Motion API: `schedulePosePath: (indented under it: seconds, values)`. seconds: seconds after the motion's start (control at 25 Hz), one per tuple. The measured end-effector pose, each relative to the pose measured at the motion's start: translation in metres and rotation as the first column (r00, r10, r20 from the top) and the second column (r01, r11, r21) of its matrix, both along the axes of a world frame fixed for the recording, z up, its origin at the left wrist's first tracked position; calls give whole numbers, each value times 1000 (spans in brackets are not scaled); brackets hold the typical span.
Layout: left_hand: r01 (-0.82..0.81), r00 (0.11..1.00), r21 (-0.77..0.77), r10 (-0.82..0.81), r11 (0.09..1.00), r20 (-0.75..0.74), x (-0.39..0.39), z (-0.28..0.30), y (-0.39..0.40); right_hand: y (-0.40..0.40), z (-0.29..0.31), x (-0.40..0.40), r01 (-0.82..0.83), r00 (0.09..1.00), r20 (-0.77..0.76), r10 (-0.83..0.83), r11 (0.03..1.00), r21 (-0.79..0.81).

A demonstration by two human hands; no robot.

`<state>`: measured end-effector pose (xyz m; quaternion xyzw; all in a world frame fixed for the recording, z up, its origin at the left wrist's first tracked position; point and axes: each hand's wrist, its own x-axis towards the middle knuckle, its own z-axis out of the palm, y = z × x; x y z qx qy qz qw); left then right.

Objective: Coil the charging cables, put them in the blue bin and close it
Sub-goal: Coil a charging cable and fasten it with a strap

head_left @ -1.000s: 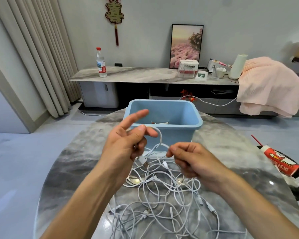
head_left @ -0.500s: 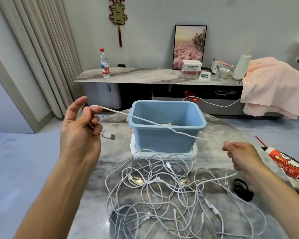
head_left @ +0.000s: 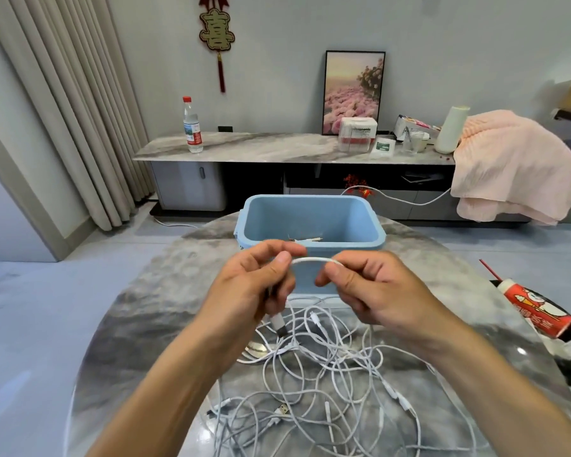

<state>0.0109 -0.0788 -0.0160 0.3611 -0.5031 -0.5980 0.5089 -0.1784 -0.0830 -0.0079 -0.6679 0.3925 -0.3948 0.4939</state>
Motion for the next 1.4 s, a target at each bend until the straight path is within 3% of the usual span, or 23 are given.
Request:
schedulePosePath:
  seconds: [0.08,0.16,0.28,0.4,0.48,0.6,0.72,0.84,0.96,1.08,1.2,1.28,1.4]
  values:
    - [160,982,102,-169,982,82,-2,-1,1,-1,10,-9,89,996,-6,-90,986,-143]
    - [280,954,152,-292,948,65,-6,0,3,-3,14,-12,142,990,16,-143,958,-248]
    - [362,926,138,-373,922,61,-2,3,3,-9,5,-13,235,972,70,-225,939,-252]
    - [448,885,177,-462,876,49,2,1,0,-13,-15,-9,227,973,77,-216,953,-201]
    - [502,861,198,-509,842,-17,4,1,-2,-14,-21,-5,248,968,84,-235,944,-217]
    - [551,817,67,-520,832,-251,6,6,-3,-13,-15,-6,304,952,121,-281,912,-275]
    - [392,777,-19,-343,920,-527,0,9,0,-7,-23,8,244,952,-78,-295,888,-389]
    - [61,804,105,14,993,-595,-8,6,0,5,-41,35,159,943,-191,-272,873,-461]
    - [-59,796,73,91,996,-598,-6,7,-2,15,-44,45,163,934,-235,-268,908,-387]
    - [-150,873,4,134,989,-470,-8,3,-4,29,-34,48,135,916,-330,-226,951,-277]
    - [-225,974,-323,213,919,-74,-8,-3,-2,44,-13,52,112,869,-441,-223,958,-264]
    - [-121,920,-538,298,834,255,-4,-9,-1,49,4,46,86,804,-532,-267,936,-341]
    - [110,829,-552,230,826,509,-2,-7,1,46,28,23,60,677,-580,-453,819,-570]
